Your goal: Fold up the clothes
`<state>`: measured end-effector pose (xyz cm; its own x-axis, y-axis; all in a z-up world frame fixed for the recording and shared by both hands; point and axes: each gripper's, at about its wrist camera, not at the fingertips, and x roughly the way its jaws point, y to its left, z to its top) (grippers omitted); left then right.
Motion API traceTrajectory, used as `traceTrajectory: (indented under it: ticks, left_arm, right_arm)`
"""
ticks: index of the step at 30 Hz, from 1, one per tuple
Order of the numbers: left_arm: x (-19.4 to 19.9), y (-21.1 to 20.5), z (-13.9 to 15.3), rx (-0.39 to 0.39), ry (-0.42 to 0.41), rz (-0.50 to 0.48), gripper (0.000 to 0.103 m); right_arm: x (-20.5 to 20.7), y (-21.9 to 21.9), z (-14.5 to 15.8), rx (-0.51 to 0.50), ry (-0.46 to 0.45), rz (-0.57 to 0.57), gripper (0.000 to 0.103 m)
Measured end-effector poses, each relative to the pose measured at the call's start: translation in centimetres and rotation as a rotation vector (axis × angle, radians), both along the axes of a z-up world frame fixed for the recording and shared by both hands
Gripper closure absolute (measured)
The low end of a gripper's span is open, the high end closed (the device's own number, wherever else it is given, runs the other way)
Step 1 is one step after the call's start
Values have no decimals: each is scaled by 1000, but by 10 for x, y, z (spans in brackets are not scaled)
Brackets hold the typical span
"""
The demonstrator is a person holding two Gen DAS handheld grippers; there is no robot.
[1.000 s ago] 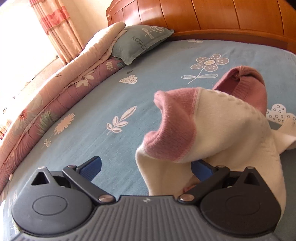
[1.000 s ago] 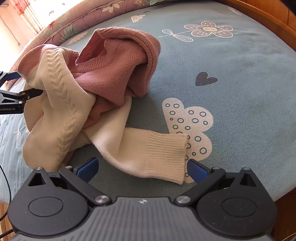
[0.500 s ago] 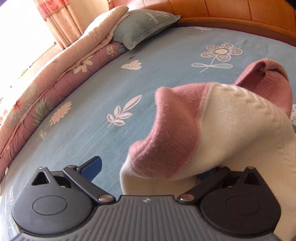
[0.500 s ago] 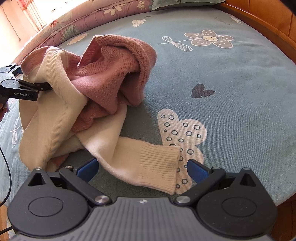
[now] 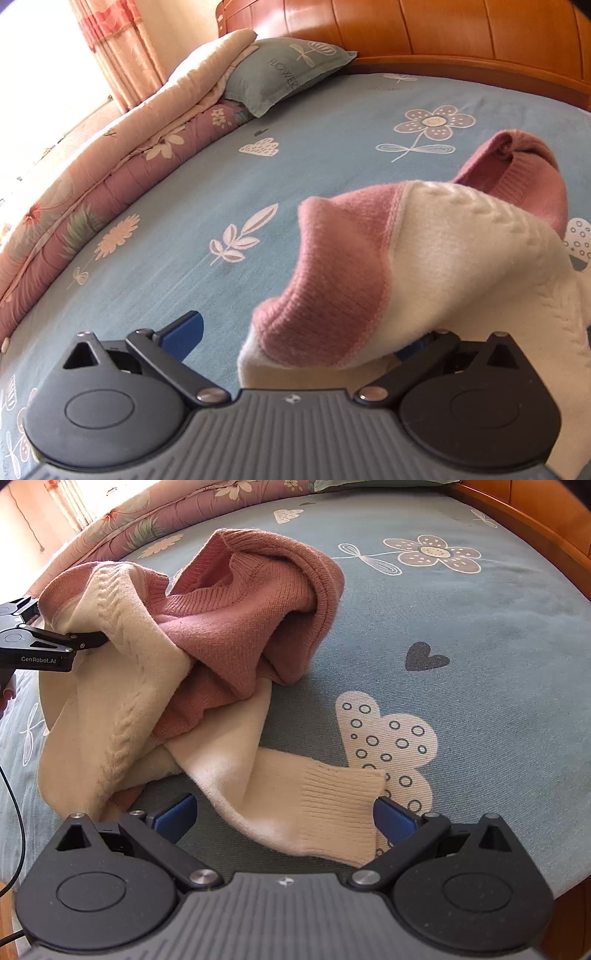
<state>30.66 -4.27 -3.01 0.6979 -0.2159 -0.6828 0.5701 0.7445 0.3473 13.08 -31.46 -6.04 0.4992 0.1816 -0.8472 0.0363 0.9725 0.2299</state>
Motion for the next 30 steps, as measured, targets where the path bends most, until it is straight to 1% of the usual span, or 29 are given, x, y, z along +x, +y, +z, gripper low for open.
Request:
traceTrajectory:
  ticks: [3, 6, 9, 11, 15, 18, 21, 24, 27, 30]
  left_arm:
    - [16, 19, 1, -39, 22, 128, 0]
    - [27, 43, -1, -35, 6, 247, 0]
    - [36, 65, -7, -23, 9, 322, 0]
    - [38, 76, -10, -29, 25, 342, 0]
    - [33, 87, -8, -85, 51, 327, 1]
    - [20, 88, 3, -125, 66, 268, 1]
    - [7, 84, 14, -159, 105, 168, 1]
    - [7, 69, 11, -135, 130, 99, 1]
    - [18, 53, -1, -111, 136, 81, 1]
    - [38, 42, -16, -101, 188, 74, 1]
  right_arm:
    - [-3, -2, 2, -5, -8, -5, 0]
    - [-5, -5, 8, -11, -27, -8, 0]
    - [2, -10, 17, -17, -61, -3, 0]
    - [12, -14, 24, -29, -87, 0, 0]
    - [33, -21, 38, -54, -139, 6, 0]
    - [49, -26, 49, -72, -176, 13, 0]
    - [65, -30, 40, -73, -166, 6, 0]
    - [82, -34, 27, -70, -148, -14, 0]
    - [98, -37, 14, -67, -130, -34, 0]
    - [115, -40, 1, -64, -111, -54, 0]
